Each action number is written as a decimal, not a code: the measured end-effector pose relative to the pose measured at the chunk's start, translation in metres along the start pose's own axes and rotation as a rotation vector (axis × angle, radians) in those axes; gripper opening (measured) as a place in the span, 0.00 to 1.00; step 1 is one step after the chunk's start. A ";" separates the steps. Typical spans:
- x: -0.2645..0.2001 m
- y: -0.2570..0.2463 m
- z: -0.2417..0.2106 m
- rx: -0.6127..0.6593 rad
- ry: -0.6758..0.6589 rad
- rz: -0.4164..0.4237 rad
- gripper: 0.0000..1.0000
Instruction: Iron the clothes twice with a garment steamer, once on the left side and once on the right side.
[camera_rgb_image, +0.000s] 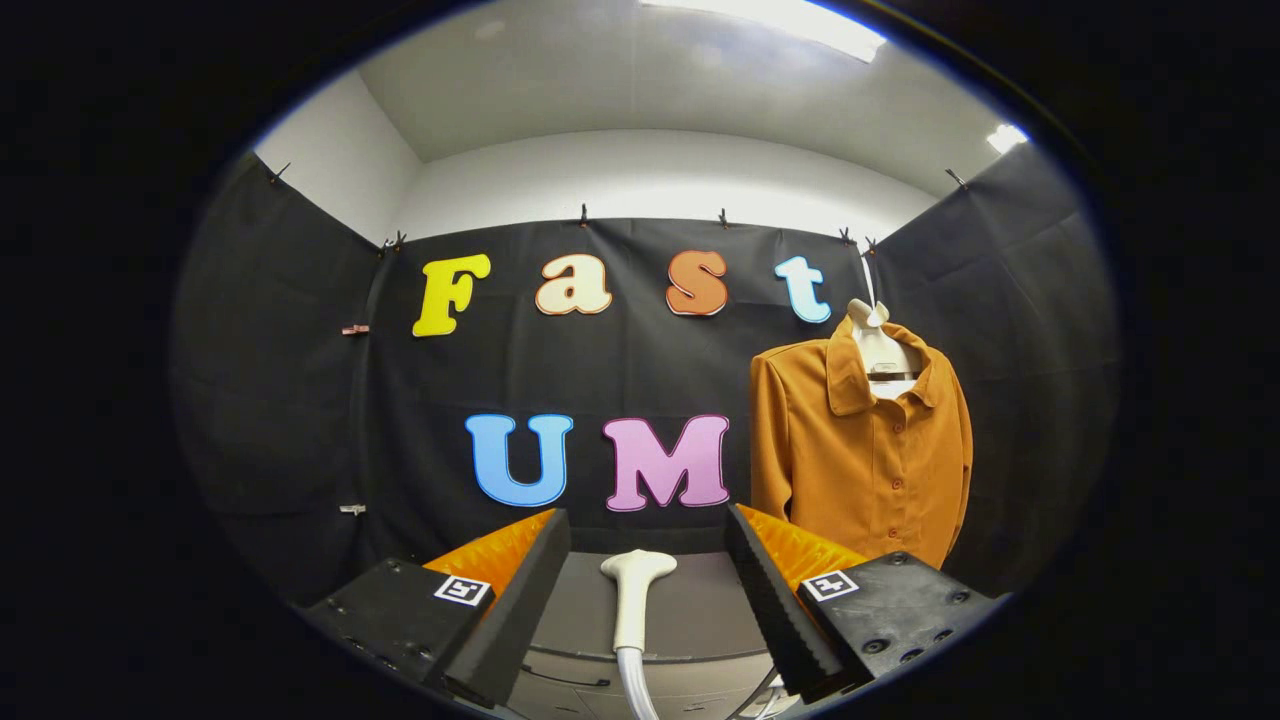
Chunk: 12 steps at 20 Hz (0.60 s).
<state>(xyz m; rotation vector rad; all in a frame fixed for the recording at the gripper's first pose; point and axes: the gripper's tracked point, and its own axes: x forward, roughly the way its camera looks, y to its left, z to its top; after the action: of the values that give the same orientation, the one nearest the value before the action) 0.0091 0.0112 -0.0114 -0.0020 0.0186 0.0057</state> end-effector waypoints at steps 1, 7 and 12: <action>0.000 0.001 0.000 -0.002 0.002 0.000 0.97; 0.000 0.010 -0.005 -0.005 0.016 0.005 0.97; -0.004 0.021 -0.011 -0.010 0.035 -0.021 0.97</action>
<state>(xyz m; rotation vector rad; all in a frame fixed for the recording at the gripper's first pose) 0.0045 0.0325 -0.0227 -0.0124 0.0541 -0.0148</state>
